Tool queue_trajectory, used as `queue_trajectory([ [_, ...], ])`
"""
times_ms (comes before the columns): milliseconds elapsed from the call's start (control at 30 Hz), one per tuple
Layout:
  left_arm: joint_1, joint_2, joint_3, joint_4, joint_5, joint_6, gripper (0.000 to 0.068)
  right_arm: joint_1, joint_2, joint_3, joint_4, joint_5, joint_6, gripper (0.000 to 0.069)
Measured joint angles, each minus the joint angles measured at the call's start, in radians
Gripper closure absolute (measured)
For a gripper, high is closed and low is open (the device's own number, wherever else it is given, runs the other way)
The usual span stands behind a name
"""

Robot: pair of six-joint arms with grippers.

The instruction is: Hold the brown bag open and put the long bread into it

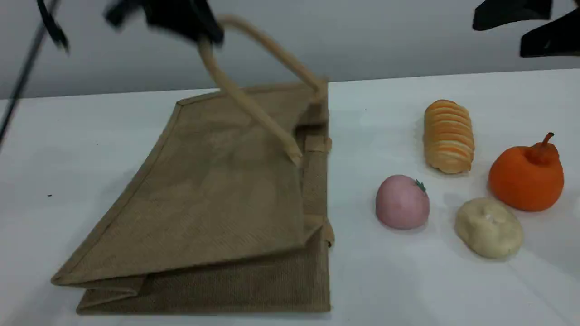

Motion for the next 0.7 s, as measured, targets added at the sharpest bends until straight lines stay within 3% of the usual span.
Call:
queue_trajectory([
  [200,0.0,-0.16,-0.005,0.002,0.099,0.0,0.0594,0.0,0.166,-0.122,0.053,-0.059,-0.16,0.0181],
  [433,0.0,-0.235,-0.004,0.005,0.228,0.021,0.0594,0.0,0.347,-0.279,0.053,-0.169,-0.175,0.0181],
  [700,0.001,-0.254,-0.009,0.079,0.23,0.015,0.0594,0.0,0.51,-0.416,0.053,-0.23,-0.219,0.0181],
])
